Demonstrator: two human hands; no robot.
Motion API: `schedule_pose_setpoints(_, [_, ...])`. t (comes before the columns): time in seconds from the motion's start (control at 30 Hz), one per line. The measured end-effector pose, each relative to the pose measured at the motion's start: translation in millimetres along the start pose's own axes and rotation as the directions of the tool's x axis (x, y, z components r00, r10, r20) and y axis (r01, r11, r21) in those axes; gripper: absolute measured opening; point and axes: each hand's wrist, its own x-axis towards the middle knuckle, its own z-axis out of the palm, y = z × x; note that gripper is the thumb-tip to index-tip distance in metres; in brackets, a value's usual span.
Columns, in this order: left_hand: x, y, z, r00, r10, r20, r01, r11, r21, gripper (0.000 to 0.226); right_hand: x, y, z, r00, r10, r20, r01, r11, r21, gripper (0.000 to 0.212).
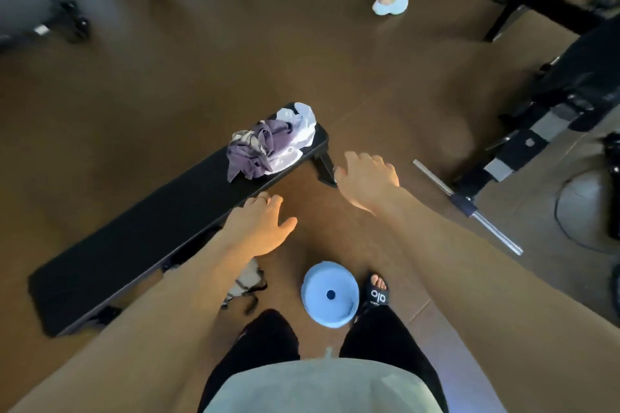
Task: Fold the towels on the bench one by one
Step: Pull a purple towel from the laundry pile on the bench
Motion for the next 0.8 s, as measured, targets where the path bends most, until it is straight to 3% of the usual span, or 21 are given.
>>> schedule_pose_setpoints(0.33, [80.7,5.6,-38.2,0.968,-0.251,-0.006,0.245,0.948,-0.201,0.057,145.9,-12.1,-43.0,0.960,-0.254,0.114,0.268,0.955,-0.126,0.047])
schedule_pose_setpoints(0.6, [189.5,-77.7,-57.8,0.957,-0.290,-0.009,0.274,0.916,-0.291,0.057,256.2,-78.2,-22.5,0.948,-0.289,0.132,0.309,0.936,-0.170,0.045])
schedule_pose_setpoints(0.8, [268.7,-154.2,-29.7,0.935,-0.350,0.049,0.339,0.851,-0.401,0.061,333.5,-151.2,29.1,0.917,-0.380,0.125,0.391,0.916,-0.087,0.037])
